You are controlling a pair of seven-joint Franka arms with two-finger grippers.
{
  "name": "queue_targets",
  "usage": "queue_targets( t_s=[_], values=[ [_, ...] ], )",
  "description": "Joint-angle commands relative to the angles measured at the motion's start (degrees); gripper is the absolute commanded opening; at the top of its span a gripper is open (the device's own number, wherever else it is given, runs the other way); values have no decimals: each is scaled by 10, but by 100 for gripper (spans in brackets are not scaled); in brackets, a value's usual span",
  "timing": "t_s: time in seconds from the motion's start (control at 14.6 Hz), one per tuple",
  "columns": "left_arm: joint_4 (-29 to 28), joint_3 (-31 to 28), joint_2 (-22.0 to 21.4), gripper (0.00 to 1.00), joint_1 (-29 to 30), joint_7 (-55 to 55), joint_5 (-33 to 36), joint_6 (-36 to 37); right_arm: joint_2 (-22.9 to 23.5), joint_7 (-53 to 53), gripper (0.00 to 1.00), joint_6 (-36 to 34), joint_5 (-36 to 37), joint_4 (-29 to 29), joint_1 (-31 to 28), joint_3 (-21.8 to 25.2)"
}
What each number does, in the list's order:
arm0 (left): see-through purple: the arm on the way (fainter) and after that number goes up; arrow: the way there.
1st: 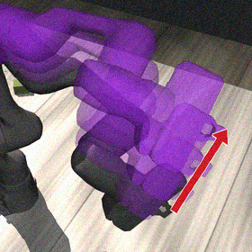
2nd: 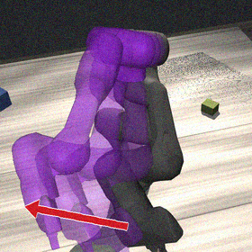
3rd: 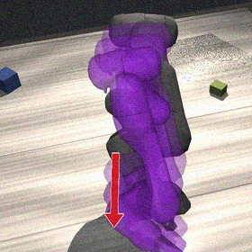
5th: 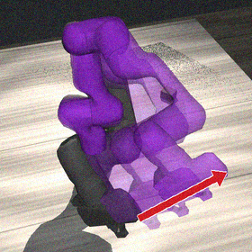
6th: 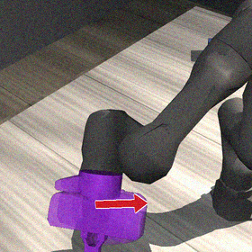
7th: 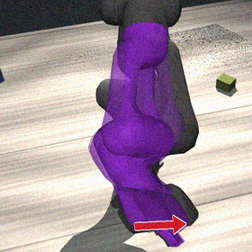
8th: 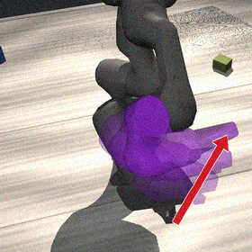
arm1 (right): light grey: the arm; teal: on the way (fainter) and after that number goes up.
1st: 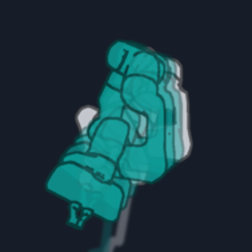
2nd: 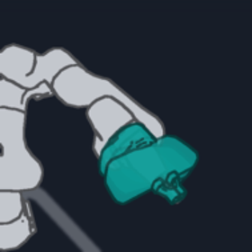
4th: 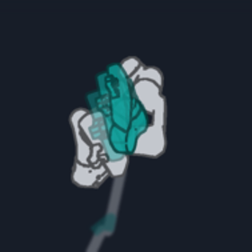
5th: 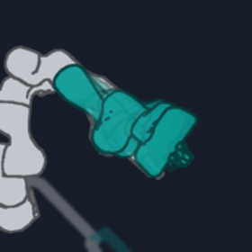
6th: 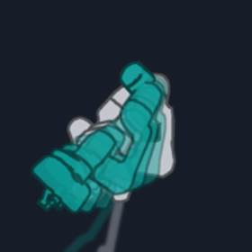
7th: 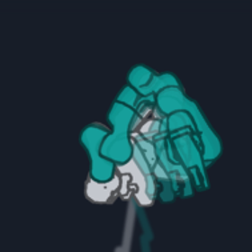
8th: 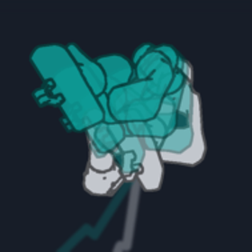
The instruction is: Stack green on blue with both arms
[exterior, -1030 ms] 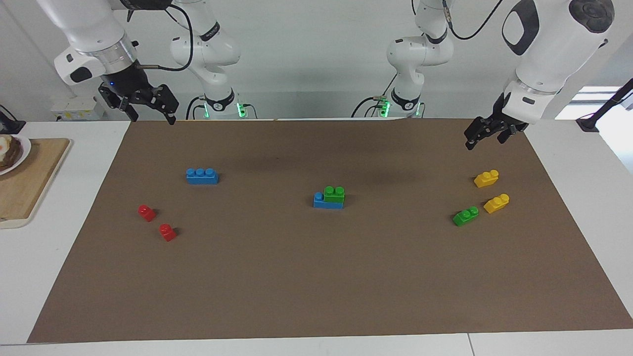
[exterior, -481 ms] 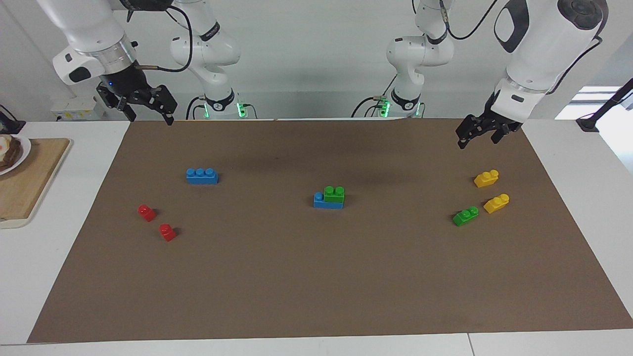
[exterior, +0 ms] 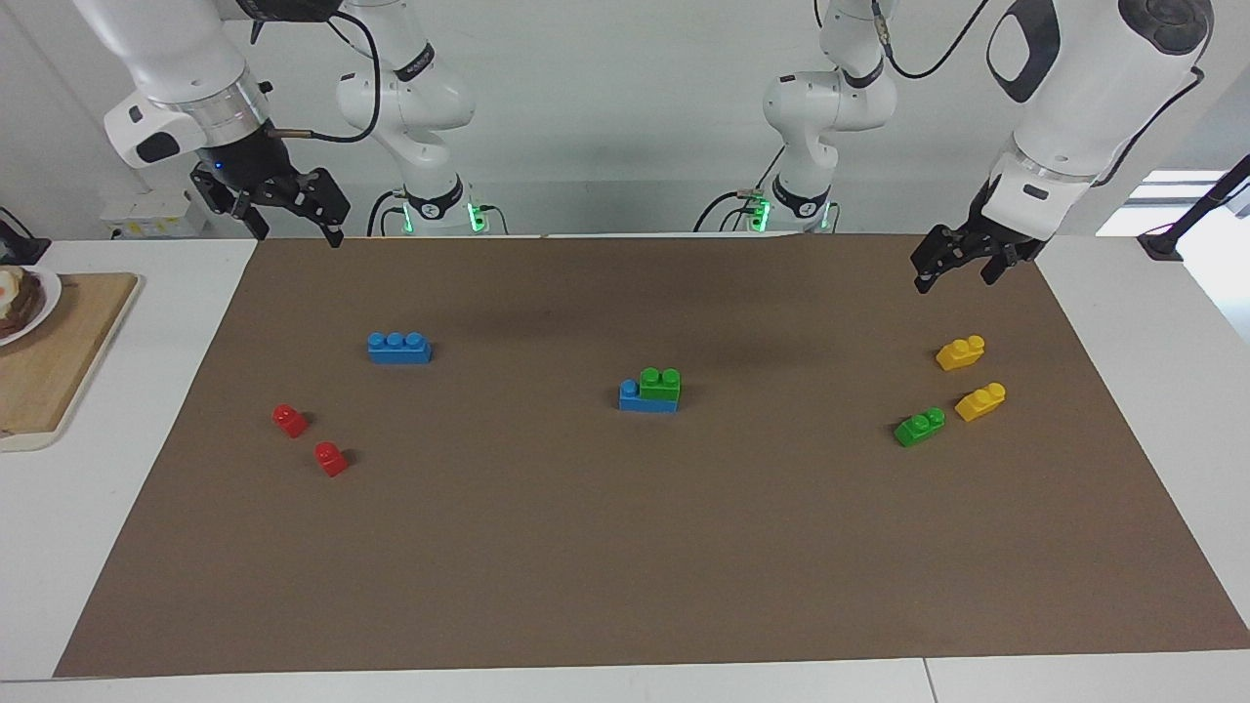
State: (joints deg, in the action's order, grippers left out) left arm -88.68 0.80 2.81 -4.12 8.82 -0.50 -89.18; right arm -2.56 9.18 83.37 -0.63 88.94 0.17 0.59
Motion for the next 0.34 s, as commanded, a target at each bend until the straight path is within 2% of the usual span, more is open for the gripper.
queue_targets(
  t_s=[0.0, 0.27],
  values=[
    [23, -4, 11, 100, -1, -11, 4, 17, -10, -6, 100, 5, 12, 11, -7, -6],
    [23, -4, 13, 100, -4, -11, 2, 18, -10, -7, 100, 5, 11, 11, -7, -6]
  ],
)
